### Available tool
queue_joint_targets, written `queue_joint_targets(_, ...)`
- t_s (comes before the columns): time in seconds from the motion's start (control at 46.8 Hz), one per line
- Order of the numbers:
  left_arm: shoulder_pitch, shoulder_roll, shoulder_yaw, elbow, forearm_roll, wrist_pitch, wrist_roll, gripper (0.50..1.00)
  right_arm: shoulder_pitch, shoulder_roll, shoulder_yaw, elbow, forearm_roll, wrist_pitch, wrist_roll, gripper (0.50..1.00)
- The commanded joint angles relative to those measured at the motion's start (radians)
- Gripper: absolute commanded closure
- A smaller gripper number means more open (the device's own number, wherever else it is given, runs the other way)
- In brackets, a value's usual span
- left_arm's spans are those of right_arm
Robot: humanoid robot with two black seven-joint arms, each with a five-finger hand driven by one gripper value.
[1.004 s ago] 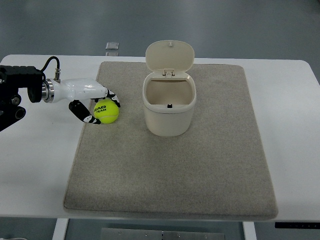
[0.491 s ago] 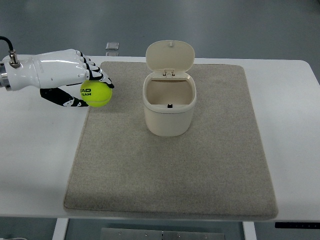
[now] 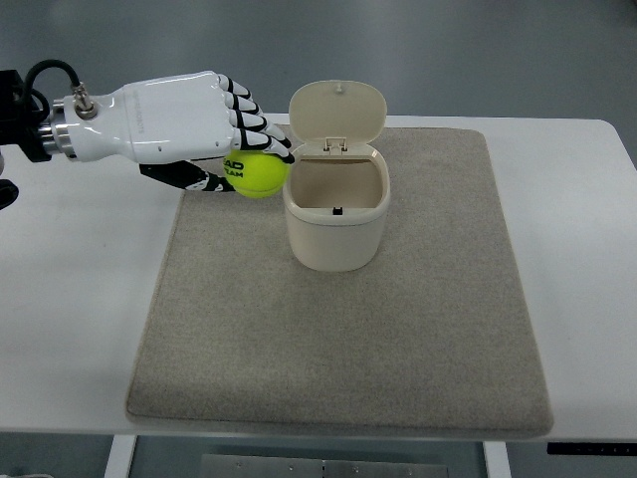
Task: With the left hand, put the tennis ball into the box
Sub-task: 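Lift the ball with the left hand and carry it over the bin, then open the left hand fingers to drop the ball into the bin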
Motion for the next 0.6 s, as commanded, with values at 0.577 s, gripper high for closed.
queue_joint_targets(0.577,-0.052,-0.285,-0.009,0.218,0.147,0.001,0.008,0.995,0.000,0.000,0.000,0.000,-0.001,0.000,0.000,0.599)
